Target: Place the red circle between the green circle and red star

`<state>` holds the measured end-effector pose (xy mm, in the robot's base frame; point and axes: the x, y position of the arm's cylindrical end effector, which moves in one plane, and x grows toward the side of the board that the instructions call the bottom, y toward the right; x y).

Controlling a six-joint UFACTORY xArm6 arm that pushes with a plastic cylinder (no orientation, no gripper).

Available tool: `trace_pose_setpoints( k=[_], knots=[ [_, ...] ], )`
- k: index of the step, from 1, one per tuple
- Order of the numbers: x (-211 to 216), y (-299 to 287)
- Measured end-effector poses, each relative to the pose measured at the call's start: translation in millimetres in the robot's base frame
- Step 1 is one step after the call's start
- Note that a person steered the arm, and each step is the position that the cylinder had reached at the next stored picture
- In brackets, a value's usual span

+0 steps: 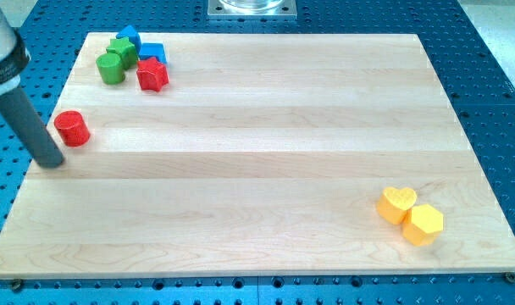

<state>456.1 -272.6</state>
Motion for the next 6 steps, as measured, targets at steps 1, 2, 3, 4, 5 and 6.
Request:
trace_pose_setpoints(
  k=[1, 2, 3, 4, 5, 6],
  knots=[
    [-66.0, 19.9],
    [-90.2, 43.2],
    [-66.6, 55.4],
    [-69.5, 77.9],
    [-105.8, 86.1],
    [-101.0, 98.9]
  ],
)
